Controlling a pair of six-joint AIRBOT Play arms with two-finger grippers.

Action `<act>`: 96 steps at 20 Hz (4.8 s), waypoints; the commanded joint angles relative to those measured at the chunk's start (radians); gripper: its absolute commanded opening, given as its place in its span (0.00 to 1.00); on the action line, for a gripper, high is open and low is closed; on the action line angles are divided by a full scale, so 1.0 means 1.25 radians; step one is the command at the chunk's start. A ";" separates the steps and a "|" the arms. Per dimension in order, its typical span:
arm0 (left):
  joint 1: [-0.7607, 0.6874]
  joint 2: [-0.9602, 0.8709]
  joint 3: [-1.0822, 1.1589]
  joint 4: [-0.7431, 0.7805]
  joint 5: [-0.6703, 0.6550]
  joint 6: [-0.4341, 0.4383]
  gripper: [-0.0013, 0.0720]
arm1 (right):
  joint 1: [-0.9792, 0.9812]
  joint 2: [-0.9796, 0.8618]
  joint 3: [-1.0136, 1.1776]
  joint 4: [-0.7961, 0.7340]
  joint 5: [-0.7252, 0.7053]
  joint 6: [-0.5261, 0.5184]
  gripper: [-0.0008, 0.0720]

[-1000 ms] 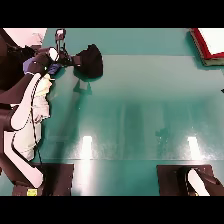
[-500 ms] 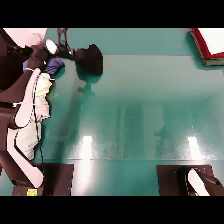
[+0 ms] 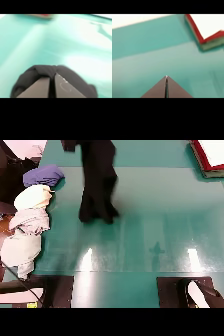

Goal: Fold the shirts.

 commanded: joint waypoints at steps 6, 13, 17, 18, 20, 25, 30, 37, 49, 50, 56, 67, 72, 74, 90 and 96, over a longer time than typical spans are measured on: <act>-0.131 0.001 -0.260 0.277 0.081 -0.216 0.77 | 0.000 0.004 0.048 0.019 0.087 0.000 0.04; 0.071 0.055 -0.457 0.285 -0.061 -0.374 0.90 | 0.001 0.000 0.048 0.020 0.095 0.000 0.04; 0.032 0.094 -0.768 0.139 0.085 -0.281 0.90 | 0.001 0.000 0.048 0.020 0.098 0.000 0.04; 0.006 0.094 -0.806 0.136 0.156 -0.277 0.90 | 0.001 0.000 0.048 0.021 0.104 0.000 0.04; -0.049 0.094 -0.822 0.138 0.251 -0.253 0.90 | 0.001 0.000 0.048 0.021 0.134 0.000 0.04; -0.163 0.056 -0.821 0.151 0.356 -0.224 0.90 | 0.001 0.000 0.048 0.021 0.207 0.001 0.04; -0.161 0.050 -0.758 0.160 0.302 -0.251 0.52 | 0.001 -0.006 0.020 0.021 0.293 0.002 0.04; -0.105 0.090 -0.660 0.258 0.254 -0.314 0.05 | 0.001 0.070 -0.295 0.246 0.197 0.002 0.04; 0.049 0.255 -0.367 0.280 0.122 -0.316 0.05 | 0.681 -0.203 -0.804 0.378 -0.462 -0.002 0.80; 0.049 0.255 -0.367 0.281 0.116 -0.317 0.05 | 0.714 -0.240 -0.784 0.374 -0.483 -0.002 0.80; 0.049 0.255 -0.367 0.282 0.107 -0.335 0.05 | 0.726 -0.404 -0.627 0.368 -0.483 -0.038 0.67; 0.049 0.255 0.005 0.325 0.088 -0.360 0.05 | 0.463 -0.048 -0.402 0.165 -0.237 -0.068 0.03; 0.049 0.347 0.117 0.204 0.055 -0.385 0.05 | 0.318 0.084 -0.058 0.130 -0.029 -0.078 0.03; 0.049 0.393 0.117 0.106 0.054 -0.383 0.05 | 0.300 0.100 0.048 0.105 0.038 -0.079 0.03; 0.049 0.335 -0.544 0.498 0.034 -0.560 0.05 | 0.326 -0.537 0.265 0.185 0.386 -0.021 0.03; 0.065 0.042 -0.621 0.508 0.320 -0.551 0.05 | 0.360 -0.748 0.181 0.182 0.109 -0.041 0.04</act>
